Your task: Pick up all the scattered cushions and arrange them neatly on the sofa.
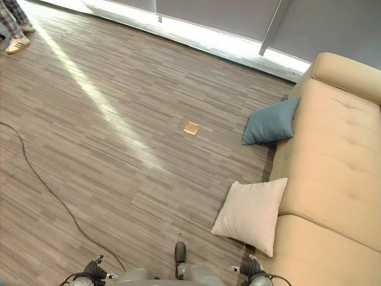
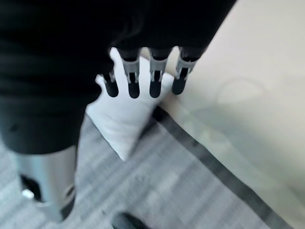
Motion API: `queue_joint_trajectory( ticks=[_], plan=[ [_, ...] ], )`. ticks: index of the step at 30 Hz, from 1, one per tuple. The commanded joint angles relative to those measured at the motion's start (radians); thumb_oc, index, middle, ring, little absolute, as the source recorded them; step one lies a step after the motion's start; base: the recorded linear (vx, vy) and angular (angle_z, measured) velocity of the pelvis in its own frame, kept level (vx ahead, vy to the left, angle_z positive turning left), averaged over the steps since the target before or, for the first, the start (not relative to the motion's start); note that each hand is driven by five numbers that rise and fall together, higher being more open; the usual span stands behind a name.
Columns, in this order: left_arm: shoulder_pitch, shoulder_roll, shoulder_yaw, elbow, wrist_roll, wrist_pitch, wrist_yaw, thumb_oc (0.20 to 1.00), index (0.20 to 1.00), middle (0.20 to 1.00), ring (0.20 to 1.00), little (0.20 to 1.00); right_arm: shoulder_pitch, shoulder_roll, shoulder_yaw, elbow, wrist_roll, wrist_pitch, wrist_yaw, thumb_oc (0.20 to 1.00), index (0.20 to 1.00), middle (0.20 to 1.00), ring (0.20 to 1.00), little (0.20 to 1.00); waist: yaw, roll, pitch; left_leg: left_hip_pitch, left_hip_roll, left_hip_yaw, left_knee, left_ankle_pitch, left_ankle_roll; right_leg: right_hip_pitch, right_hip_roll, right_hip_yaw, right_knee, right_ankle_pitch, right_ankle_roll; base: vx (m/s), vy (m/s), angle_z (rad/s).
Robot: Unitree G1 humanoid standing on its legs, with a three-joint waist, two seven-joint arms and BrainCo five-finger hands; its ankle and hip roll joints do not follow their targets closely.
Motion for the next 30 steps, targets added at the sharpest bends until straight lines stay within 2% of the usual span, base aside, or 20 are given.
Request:
queue_joint_trajectory(
  ticks=[1,3,4,7,9,12,13,14,18,19,20,21,22,23,26,27,28,29,30],
  plan=[
    [-0.017,0.004,-0.024,-0.001,0.003,-0.016,0.011,1.000,1.000,1.000,1.000,1.000,0.004,-0.025,0.014,0.020,0.028,-0.002,-0.016,1.000,1.000,1.000,1.000,1.000,0.000,-0.017,-0.014,0.053,-0.011,-0.029,-0.230,0.104,0.023,-0.001,-0.061,-0.003,0.046,-0.054,0.259,0.22,0.113,-0.46],
    [-0.015,0.006,-0.017,0.009,-0.004,-0.019,0.011,1.000,1.000,1.000,1.000,1.000,-0.012,-0.029,0.019,0.017,0.015,-0.001,-0.018,1.000,1.000,1.000,1.000,1.000,0.024,-0.015,-0.009,0.018,-0.013,-0.097,-0.312,0.165,0.013,0.023,-0.041,0.031,0.036,-0.066,0.261,0.21,0.152,-0.65],
    [-0.003,0.004,-0.015,0.019,0.006,-0.016,0.007,1.000,1.000,1.000,1.000,1.000,-0.013,-0.025,0.021,0.017,0.007,0.000,-0.011,1.000,1.000,1.000,1.000,1.000,0.024,-0.009,-0.019,0.040,-0.006,-0.096,-0.341,0.167,0.017,0.031,-0.037,0.039,0.041,-0.074,0.263,0.27,0.171,-1.22],
    [0.018,0.008,-0.007,0.030,0.034,-0.010,0.001,1.000,1.000,1.000,1.000,1.000,-0.015,-0.016,0.028,0.015,-0.006,0.001,-0.008,1.000,1.000,1.000,1.000,1.000,0.028,-0.010,-0.035,0.085,-0.005,-0.073,-0.374,0.174,0.026,0.030,-0.050,0.061,0.085,-0.085,0.276,0.23,0.176,-1.42],
    [0.017,0.019,-0.010,0.029,0.052,-0.009,-0.003,1.000,1.000,1.000,1.000,1.000,-0.026,-0.011,0.038,0.004,-0.013,0.000,-0.003,1.000,1.000,1.000,1.000,1.000,0.032,-0.005,-0.034,0.117,-0.006,-0.045,-0.380,0.165,0.041,0.005,-0.064,0.073,0.170,-0.082,0.294,0.17,0.159,-0.93],
    [0.008,0.029,-0.011,0.027,0.056,-0.007,-0.001,1.000,1.000,1.000,1.000,1.000,-0.039,-0.005,0.046,-0.003,-0.019,-0.002,0.001,1.000,1.000,1.000,1.000,1.000,0.037,0.010,-0.022,0.134,-0.004,-0.020,-0.371,0.151,0.060,-0.034,-0.081,0.053,0.257,-0.069,0.306,0.05,0.121,-0.62],
    [0.010,0.030,-0.008,0.030,0.050,-0.008,0.001,1.000,1.000,1.000,1.000,1.000,-0.038,-0.004,0.051,-0.005,-0.026,-0.005,0.002,1.000,1.000,1.000,1.000,1.000,0.043,0.020,-0.021,0.147,-0.002,-0.002,-0.368,0.139,0.065,-0.049,-0.105,-0.008,0.277,-0.066,0.305,0.06,0.166,-0.39],
    [0.011,0.030,-0.008,0.032,0.047,-0.008,0.002,1.000,1.000,1.000,1.000,1.000,-0.036,-0.005,0.053,-0.006,-0.028,-0.005,0.002,1.000,1.000,1.000,1.000,1.000,0.045,0.026,-0.023,0.156,-0.003,0.008,-0.368,0.133,0.065,-0.048,-0.114,-0.042,0.263,-0.080,0.298,0.09,0.151,-0.47],
    [0.009,0.028,-0.008,0.034,0.040,-0.010,0.004,1.000,1.000,1.000,1.000,1.000,-0.049,-0.010,0.060,-0.021,-0.034,-0.005,0.001,1.000,1.000,1.000,1.000,1.000,0.049,0.031,-0.031,0.176,-0.006,0.073,-0.371,0.112,0.063,-0.079,-0.110,-0.153,0.164,-0.061,0.286,0.08,0.042,-0.93],
    [0.001,0.027,-0.005,0.029,0.025,-0.015,0.005,1.000,1.000,1.000,1.000,1.000,-0.061,-0.012,0.069,-0.024,-0.043,-0.003,-0.002,1.000,1.000,1.000,1.000,1.000,0.052,0.038,-0.027,0.182,0.006,0.108,-0.363,0.100,0.062,-0.114,-0.126,-0.276,0.147,-0.057,0.278,0.14,-0.016,-0.84],
    [0.002,0.022,-0.008,0.021,0.023,-0.016,0.001,1.000,1.000,1.000,1.000,1.000,-0.062,-0.012,0.073,-0.022,-0.051,-0.002,-0.001,1.000,1.000,1.000,1.000,1.000,0.044,0.042,-0.027,0.192,0.011,0.126,-0.359,0.100,0.059,-0.121,-0.130,-0.300,0.154,-0.054,0.279,0.13,-0.018,-1.10],
    [0.002,0.021,-0.008,0.020,0.023,-0.016,0.001,1.000,1.000,1.000,1.000,1.000,-0.062,-0.013,0.073,-0.022,-0.051,-0.002,-0.001,1.000,1.000,1.000,1.000,1.000,0.045,0.044,-0.024,0.197,0.013,0.126,-0.358,0.096,0.059,-0.116,-0.128,-0.300,0.156,-0.057,0.279,0.11,-0.030,-1.28],
    [-0.003,0.019,-0.015,0.017,0.025,-0.017,-0.002,1.000,1.000,1.000,1.000,1.000,-0.052,-0.014,0.065,-0.018,-0.046,-0.004,-0.002,1.000,1.000,1.000,1.000,1.000,0.039,0.039,-0.028,0.200,0.001,0.121,-0.352,0.089,0.064,-0.103,-0.117,-0.270,0.133,-0.063,0.276,0.14,-0.059,-0.85],
    [-0.010,0.013,-0.028,0.011,0.039,-0.020,-0.004,1.000,1.000,1.000,1.000,1.000,-0.042,-0.022,0.049,-0.007,-0.037,0.002,-0.007,1.000,1.000,1.000,1.000,1.000,0.032,0.034,-0.031,0.203,-0.003,0.129,-0.333,0.079,0.056,-0.095,-0.111,-0.243,0.124,-0.052,0.275,0.18,-0.081,-0.02],
    [-0.012,-0.001,-0.051,0.004,0.058,-0.018,-0.009,1.000,1.000,1.000,1.000,1.000,-0.013,-0.034,0.020,0.007,-0.015,0.004,-0.013,1.000,1.000,1.000,1.000,1.000,0.016,0.032,-0.032,0.208,0.011,0.134,-0.233,0.036,0.045,-0.054,-0.106,-0.237,0.106,-0.056,0.261,0.19,-0.091,0.54],
    [-0.015,-0.009,-0.065,-0.003,0.060,-0.018,-0.012,1.000,1.000,1.000,1.000,1.000,-0.003,-0.047,0.016,0.013,-0.005,0.003,-0.016,1.000,1.000,1.000,1.000,1.000,0.020,0.031,-0.018,0.183,0.010,0.093,-0.124,0.049,0.036,-0.023,-0.096,-0.218,0.097,-0.060,0.244,0.14,-0.065,-0.11],
    [-0.015,-0.008,-0.065,-0.003,0.060,-0.018,-0.012,1.000,1.000,1.000,1.000,1.000,-0.003,-0.046,0.016,0.013,-0.005,0.003,-0.016,1.000,1.000,1.000,1.000,1.000,0.018,0.029,-0.021,0.178,0.007,0.092,-0.126,0.054,0.037,-0.028,-0.099,-0.220,0.097,-0.059,0.244,0.11,-0.029,-0.57],
    [-0.016,-0.021,-0.077,-0.003,0.051,-0.019,-0.015,1.000,1.000,1.000,1.000,1.000,0.002,-0.055,0.012,0.022,-0.003,0.006,-0.018,1.000,1.000,1.000,1.000,1.000,0.030,0.029,-0.008,0.129,-0.014,0.026,-0.097,0.046,0.033,-0.002,-0.097,-0.187,0.090,-0.067,0.239,0.08,0.011,-0.79],
    [-0.015,-0.024,-0.080,-0.002,0.047,-0.019,-0.018,1.000,1.000,1.000,1.000,1.000,0.004,-0.056,0.012,0.027,-0.003,0.007,-0.018,1.000,1.000,1.000,1.000,1.000,0.032,0.024,-0.010,0.108,-0.028,-0.002,-0.114,0.038,0.035,0.002,-0.101,-0.171,0.087,-0.068,0.241,0.14,0.017,-0.70]
  ],
)
